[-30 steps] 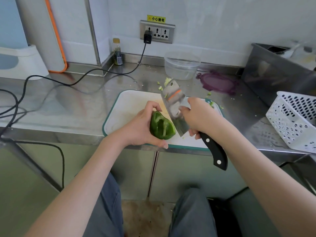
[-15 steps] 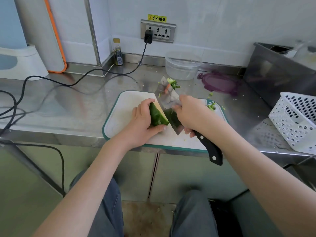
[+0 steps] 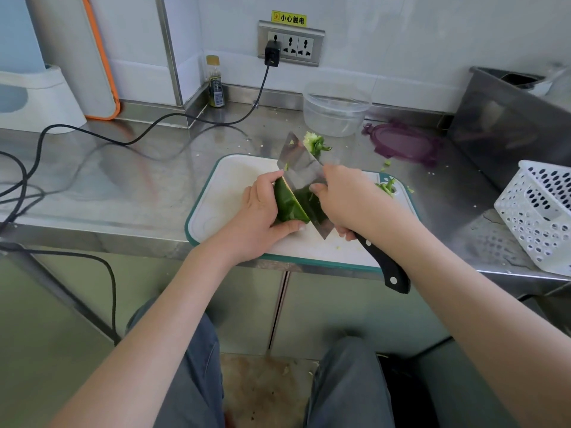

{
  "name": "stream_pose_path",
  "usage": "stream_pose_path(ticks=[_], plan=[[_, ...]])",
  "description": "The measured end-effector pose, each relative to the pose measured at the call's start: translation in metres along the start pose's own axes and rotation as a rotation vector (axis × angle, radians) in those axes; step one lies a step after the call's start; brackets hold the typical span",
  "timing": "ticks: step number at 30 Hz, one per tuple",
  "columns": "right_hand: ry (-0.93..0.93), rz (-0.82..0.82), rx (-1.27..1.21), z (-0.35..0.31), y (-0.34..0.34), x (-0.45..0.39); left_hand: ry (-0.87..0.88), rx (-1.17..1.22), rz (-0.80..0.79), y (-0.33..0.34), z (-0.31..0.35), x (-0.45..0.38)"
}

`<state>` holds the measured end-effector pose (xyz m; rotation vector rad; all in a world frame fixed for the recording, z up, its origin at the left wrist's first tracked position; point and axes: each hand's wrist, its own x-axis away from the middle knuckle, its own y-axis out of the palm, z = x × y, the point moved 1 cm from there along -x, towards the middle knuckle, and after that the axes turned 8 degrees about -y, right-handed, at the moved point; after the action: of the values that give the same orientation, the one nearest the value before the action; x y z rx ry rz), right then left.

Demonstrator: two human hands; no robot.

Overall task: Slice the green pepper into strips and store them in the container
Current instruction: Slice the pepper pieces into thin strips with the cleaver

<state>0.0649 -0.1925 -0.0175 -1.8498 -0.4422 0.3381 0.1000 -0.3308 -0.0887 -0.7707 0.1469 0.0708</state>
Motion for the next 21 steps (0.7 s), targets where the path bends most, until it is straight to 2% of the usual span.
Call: stream_pose_path(ticks=[4, 11, 18, 21], plan=[[0.068, -0.046, 0.002, 0.001, 0.006, -0.003, 0.012, -0.019, 0.006, 0.001, 0.002, 0.001], [0.012, 0.028, 0.0, 0.004, 0.015, -0.005, 0.02, -0.033, 0.009, 0.002, 0.0, 0.0], [-0.047, -0.007, 0.019, 0.004, 0.014, -0.007, 0.009, -0.007, -0.013, 0.002, 0.001, -0.002], [-0.019, -0.01, -0.009, 0.002, 0.012, -0.017, -0.009, 0.031, -0.029, 0.002, -0.001, -0.002]])
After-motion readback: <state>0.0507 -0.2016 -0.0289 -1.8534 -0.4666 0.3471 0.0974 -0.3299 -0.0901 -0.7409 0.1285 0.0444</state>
